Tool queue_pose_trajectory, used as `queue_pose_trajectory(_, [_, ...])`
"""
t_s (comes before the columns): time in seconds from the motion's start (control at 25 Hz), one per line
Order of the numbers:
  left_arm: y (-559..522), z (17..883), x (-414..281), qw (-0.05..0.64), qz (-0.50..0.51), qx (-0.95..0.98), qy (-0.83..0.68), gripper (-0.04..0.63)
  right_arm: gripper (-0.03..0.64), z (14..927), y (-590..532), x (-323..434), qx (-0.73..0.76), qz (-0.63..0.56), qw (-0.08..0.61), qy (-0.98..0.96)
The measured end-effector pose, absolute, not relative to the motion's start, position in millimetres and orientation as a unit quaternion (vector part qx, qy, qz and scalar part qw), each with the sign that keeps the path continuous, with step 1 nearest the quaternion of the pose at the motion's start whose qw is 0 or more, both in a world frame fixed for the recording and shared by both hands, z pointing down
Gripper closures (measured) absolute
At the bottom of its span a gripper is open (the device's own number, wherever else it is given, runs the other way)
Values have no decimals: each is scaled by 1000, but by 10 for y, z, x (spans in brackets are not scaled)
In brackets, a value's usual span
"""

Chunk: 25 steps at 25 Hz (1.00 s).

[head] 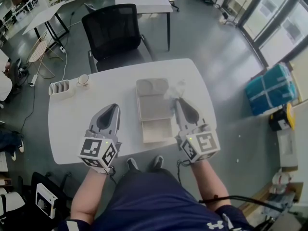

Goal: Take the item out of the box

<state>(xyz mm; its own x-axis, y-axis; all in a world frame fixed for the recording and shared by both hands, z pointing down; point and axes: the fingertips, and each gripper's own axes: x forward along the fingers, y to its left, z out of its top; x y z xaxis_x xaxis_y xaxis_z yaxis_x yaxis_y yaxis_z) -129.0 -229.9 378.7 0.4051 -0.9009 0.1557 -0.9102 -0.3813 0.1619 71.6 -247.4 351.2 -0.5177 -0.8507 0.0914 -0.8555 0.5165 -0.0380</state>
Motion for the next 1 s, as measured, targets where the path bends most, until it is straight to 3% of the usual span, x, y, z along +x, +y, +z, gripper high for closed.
queue_pose_trajectory(1.0, [-2298, 3773, -1351, 108, 19, 828, -549, 560, 588, 3449, -2459, 688, 488, 32, 21, -872])
